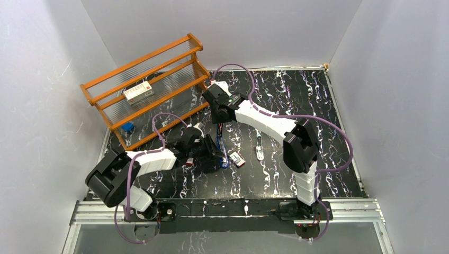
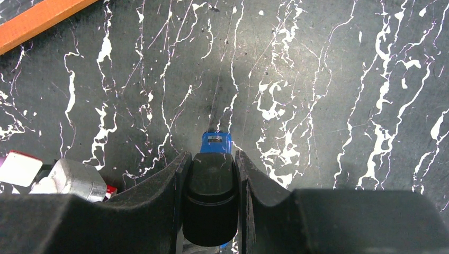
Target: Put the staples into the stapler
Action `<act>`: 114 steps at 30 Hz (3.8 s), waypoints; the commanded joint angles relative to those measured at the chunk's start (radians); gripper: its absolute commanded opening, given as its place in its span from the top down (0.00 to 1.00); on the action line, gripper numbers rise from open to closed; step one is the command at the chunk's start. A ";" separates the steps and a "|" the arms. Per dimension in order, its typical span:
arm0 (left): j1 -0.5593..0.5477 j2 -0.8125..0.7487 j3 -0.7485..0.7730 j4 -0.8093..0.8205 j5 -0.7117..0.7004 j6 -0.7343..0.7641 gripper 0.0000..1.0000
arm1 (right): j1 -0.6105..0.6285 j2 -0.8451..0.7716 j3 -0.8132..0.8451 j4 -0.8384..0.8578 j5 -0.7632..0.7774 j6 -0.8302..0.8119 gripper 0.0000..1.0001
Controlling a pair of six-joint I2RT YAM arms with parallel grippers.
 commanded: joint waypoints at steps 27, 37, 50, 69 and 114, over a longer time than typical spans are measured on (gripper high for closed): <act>-0.004 0.074 -0.003 -0.075 0.064 0.079 0.77 | -0.045 0.123 0.225 0.024 0.028 -0.091 0.80; -0.004 0.087 0.009 -0.087 0.075 0.095 0.76 | -0.088 0.155 0.238 0.105 -0.102 -0.091 0.69; -0.004 0.114 0.018 -0.094 0.081 0.112 0.74 | -0.123 0.173 0.311 0.126 -0.170 -0.093 0.41; -0.002 0.045 0.085 -0.176 0.044 0.145 0.47 | -0.139 -0.090 0.095 0.240 -0.151 -0.130 0.27; 0.011 -0.698 0.006 -0.531 -0.364 0.326 0.25 | -0.067 -0.534 -0.823 0.382 -0.368 -0.366 0.62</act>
